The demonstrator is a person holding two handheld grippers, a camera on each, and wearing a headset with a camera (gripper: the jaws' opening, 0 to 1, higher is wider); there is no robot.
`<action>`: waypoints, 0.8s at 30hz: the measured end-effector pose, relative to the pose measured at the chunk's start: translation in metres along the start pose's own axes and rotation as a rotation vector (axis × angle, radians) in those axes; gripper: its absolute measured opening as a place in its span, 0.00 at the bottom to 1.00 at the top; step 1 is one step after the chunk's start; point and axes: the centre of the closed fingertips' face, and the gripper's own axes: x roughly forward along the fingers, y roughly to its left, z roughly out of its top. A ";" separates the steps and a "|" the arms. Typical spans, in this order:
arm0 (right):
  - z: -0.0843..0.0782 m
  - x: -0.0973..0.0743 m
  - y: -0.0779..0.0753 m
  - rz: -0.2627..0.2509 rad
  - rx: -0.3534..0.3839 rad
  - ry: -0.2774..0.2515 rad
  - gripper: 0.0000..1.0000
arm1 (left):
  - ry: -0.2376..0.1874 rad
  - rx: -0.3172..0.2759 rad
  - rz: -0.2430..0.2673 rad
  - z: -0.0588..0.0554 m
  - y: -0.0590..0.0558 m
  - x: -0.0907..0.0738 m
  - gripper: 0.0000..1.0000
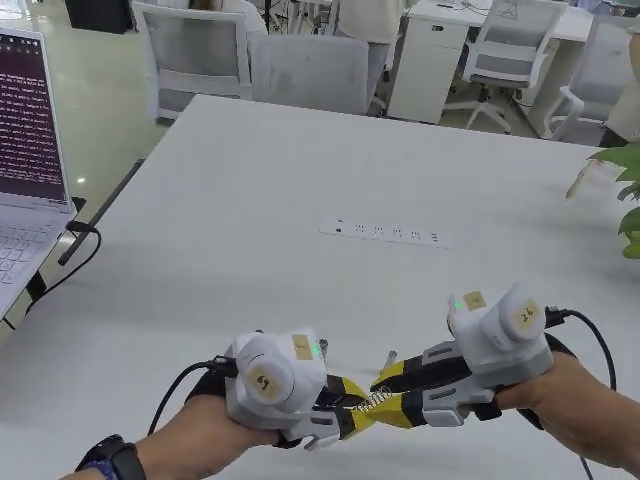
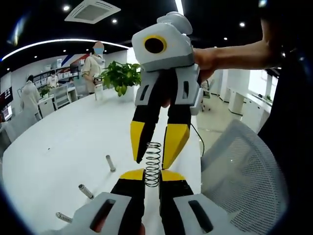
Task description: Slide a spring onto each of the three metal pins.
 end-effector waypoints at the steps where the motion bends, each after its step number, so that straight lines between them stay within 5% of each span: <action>1: 0.001 -0.002 0.000 0.002 -0.011 0.008 0.16 | -0.005 0.001 -0.001 0.002 0.000 0.000 0.02; 14: 0.010 -0.022 0.003 0.067 -0.217 0.178 0.16 | -0.049 0.035 -0.033 0.026 -0.003 0.004 0.02; 24: 0.013 -0.027 0.004 0.100 -0.296 0.241 0.13 | -0.078 0.048 -0.032 0.037 -0.002 0.001 0.02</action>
